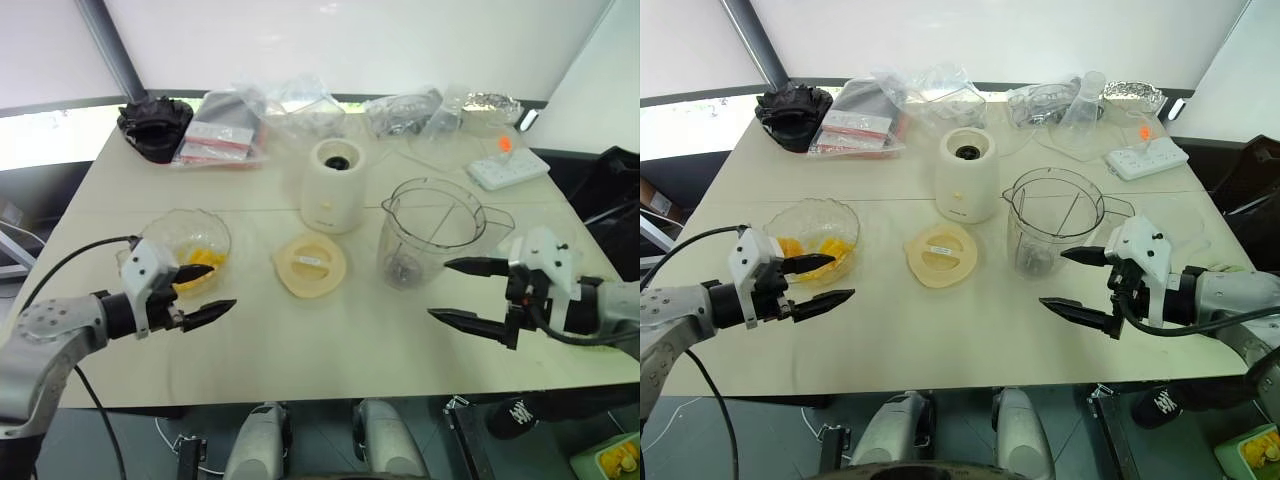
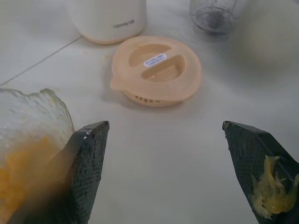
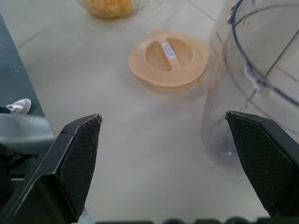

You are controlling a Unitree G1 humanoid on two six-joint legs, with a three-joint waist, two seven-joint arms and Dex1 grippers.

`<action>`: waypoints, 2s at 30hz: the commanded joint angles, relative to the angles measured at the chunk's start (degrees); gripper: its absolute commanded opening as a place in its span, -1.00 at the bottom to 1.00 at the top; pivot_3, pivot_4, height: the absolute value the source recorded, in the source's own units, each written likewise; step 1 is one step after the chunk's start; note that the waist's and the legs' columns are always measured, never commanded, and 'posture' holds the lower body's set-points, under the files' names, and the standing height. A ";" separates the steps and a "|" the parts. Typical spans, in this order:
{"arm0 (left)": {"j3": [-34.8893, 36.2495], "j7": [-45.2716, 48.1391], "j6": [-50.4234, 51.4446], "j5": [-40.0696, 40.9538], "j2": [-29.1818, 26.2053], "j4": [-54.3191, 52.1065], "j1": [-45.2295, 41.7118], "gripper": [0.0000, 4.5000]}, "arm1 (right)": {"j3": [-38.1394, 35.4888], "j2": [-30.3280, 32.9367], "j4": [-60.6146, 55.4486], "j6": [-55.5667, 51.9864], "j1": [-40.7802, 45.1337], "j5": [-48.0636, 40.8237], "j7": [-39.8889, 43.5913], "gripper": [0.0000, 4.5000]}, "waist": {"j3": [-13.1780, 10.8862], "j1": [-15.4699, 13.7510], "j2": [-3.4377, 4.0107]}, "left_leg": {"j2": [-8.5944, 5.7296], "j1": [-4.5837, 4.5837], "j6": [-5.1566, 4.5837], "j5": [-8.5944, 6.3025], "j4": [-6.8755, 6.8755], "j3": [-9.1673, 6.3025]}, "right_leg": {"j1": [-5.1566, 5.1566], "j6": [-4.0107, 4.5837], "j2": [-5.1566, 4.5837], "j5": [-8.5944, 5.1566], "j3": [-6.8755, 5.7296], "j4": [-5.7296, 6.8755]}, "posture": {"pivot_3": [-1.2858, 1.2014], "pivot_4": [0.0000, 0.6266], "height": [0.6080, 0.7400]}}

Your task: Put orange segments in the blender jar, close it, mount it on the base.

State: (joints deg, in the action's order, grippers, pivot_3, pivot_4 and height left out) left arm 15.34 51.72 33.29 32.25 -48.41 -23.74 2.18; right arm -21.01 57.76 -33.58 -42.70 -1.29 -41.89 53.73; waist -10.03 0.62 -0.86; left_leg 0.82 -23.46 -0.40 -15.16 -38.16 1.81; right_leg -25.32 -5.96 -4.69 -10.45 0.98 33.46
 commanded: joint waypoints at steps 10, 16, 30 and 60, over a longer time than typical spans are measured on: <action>0.05 0.92 -0.96 -1.54 -1.79 1.30 -2.12 0.80 | 0.25 -0.43 -1.01 -0.06 2.27 -0.63 -1.86 0.97 | 0.00 0.00 0.00 | 0.00 0.00 0.00 0.00 0.00 0.03 | 0.00 0.00 0.00 0.00 0.01 0.01 | 0.03 -0.52 1.00; -0.62 -0.60 2.61 -2.89 -3.59 3.11 -3.93 0.80 | 1.24 -1.27 -1.75 -0.02 2.10 -0.63 -2.96 0.97 | 0.00 -0.01 -0.01 | 0.00 0.00 0.00 0.00 0.00 0.03 | 0.00 0.00 0.00 0.01 0.01 0.01 | 0.03 -0.52 1.00; -8.69 -15.66 16.84 -11.85 -0.05 27.44 -32.33 0.80 | 5.19 -3.87 -2.83 0.73 3.08 0.61 -6.09 0.97 | -0.01 -0.05 -0.16 | -0.13 0.05 -0.01 0.01 -0.07 0.09 | 0.12 -0.04 0.04 0.03 -0.02 0.15 | 0.03 -0.52 1.00; -26.55 -12.20 18.38 -29.38 14.53 81.52 -65.04 0.80 | 8.48 -3.88 -1.94 2.22 6.08 3.13 -6.01 0.97 | -0.26 -1.29 -0.89 | -0.25 0.02 -0.02 0.03 -0.20 0.09 | -0.01 -0.06 0.06 0.02 -0.04 0.60 | 0.03 -0.52 1.00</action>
State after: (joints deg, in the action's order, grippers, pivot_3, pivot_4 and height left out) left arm -12.26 39.41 52.87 3.79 -33.77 56.92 -61.37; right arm -10.44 53.55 -33.94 -41.15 4.65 -38.65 47.70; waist -10.29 -0.67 -1.75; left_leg 0.57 -23.43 -0.42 -15.14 -38.36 1.90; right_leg -25.33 -6.02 -4.63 -10.42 0.93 34.06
